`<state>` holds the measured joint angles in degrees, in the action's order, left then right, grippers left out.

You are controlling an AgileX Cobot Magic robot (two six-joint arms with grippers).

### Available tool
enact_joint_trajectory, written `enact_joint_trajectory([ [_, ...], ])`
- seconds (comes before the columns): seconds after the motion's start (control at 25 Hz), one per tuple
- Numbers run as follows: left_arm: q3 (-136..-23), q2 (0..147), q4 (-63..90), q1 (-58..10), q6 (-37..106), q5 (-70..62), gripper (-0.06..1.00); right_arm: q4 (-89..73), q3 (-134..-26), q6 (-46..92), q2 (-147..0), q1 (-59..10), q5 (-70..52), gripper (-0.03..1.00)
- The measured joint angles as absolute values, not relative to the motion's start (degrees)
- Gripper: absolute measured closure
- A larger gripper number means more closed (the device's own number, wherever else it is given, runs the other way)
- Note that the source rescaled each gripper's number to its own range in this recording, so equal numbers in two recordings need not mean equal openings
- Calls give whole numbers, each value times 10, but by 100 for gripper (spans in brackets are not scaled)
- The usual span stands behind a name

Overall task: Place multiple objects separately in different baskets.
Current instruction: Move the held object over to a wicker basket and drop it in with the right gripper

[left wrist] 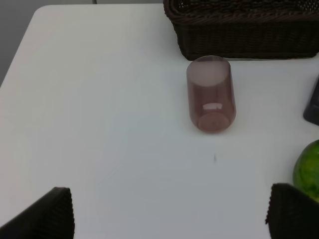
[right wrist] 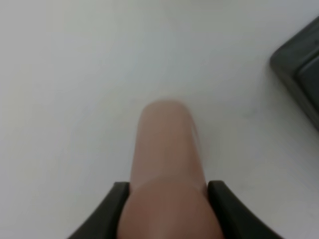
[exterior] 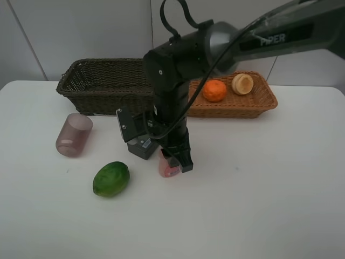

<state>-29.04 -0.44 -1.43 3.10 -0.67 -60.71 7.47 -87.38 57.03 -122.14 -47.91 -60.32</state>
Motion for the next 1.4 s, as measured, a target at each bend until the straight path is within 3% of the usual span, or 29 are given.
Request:
enact_joint_trajectory([
  [0.64,-290,-4,-14,31,-7,-607,-6,75,-874,570,-1217,-479,-607,96],
  [1.4,-290,-4,-14,31,-7,-607,-6,73,-874,560,-1114,-474,-613,96],
])
